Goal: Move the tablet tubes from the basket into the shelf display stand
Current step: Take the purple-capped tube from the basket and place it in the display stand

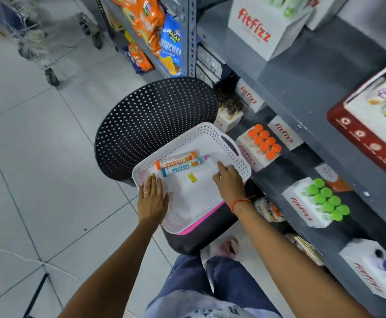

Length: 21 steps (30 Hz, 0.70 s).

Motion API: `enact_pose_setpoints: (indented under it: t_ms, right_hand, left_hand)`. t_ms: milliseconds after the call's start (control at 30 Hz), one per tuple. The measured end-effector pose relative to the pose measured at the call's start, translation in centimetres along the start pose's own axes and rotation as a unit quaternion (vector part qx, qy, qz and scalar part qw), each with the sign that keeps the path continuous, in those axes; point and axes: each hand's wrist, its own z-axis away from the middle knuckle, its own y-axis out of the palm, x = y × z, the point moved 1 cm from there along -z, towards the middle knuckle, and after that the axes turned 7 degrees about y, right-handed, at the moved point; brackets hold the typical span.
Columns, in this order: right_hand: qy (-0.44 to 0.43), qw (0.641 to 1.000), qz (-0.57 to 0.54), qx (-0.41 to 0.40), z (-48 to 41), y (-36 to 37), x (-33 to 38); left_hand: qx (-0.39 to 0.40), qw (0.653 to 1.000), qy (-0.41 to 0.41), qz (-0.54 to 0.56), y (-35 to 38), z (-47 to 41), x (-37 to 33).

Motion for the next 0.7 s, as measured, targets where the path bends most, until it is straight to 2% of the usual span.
enact_pose_setpoints:
  t_ms: [33,100,267,500,600,700]
  right_hand:
    - [0.014,0.999,-0.034,-0.022,0.5,-2.1,-0.6]
    - [0.001,0.996,-0.083,-0.023,0.6,-4.4,-0.2]
    - [0.032,0.986,-0.147,-0.072,4.2,-14.0,-3.5]
    - [0.058,0.961,-0.153,-0.221,11.5,-27.4,-9.8]
    - [0.101,0.937,-0.188,-0.276,14.7,-32.3,-12.7]
    - [0.136,0.925,-0.166,-0.314,18.0,-36.4,-15.5]
  left_hand:
    - [-0.009,1.000,0.017,-0.001,-0.6,-0.3,-1.0]
    - [-0.022,1.000,0.000,0.013,-1.1,-1.1,-1.5]
    - [-0.099,0.986,0.127,0.050,-6.6,-5.0,-10.2]
    - [-0.207,0.920,0.321,0.089,-14.7,-8.3,-26.4]
    - [-0.217,0.897,0.367,0.115,-16.1,-7.5,-31.8]
    - [-0.195,0.894,0.384,0.121,-15.6,-6.3,-34.9]
